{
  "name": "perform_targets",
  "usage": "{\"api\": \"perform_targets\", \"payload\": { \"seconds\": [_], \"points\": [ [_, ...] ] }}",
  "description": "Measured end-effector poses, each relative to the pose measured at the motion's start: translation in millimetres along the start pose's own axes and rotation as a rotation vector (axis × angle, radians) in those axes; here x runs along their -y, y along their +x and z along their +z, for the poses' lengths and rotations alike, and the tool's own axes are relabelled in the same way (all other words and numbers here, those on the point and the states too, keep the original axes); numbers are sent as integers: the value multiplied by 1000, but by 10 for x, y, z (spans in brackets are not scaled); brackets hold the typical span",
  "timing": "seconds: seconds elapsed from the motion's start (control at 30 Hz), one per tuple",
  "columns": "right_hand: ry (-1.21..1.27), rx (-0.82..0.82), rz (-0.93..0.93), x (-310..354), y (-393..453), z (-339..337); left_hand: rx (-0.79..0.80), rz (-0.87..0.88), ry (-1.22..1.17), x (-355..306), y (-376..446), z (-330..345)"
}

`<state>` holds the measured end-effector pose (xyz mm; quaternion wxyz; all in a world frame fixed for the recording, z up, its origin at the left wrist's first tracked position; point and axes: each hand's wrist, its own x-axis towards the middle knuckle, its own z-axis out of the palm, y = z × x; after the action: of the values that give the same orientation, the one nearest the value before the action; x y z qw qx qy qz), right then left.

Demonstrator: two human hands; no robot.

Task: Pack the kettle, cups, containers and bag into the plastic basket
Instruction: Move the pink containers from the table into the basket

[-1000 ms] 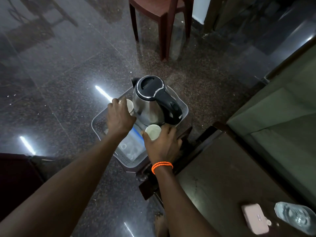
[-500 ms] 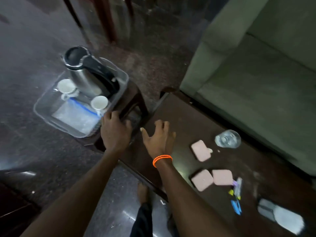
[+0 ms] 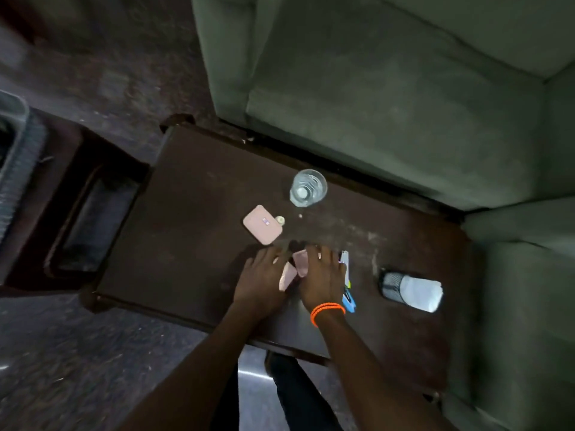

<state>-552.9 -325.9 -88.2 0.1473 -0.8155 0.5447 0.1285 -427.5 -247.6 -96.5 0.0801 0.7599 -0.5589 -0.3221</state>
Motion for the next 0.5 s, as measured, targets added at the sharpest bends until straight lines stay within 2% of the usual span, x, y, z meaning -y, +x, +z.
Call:
{"api": "perform_targets", "payload": {
  "seconds": [0.1,0.27,0.43,0.5],
  "points": [
    [-59,69,-101,-274,123,10,65,163,220,-59,118,225],
    [-62,72,-265,-348,313,66,96,212,373,-64,270,348],
    [-114,14,-197,-319,398,66,190,111,325,-57,343,332],
    [-104,53,-148,-280,408,23,220,95,297,-63,348,295]
  ]
}}
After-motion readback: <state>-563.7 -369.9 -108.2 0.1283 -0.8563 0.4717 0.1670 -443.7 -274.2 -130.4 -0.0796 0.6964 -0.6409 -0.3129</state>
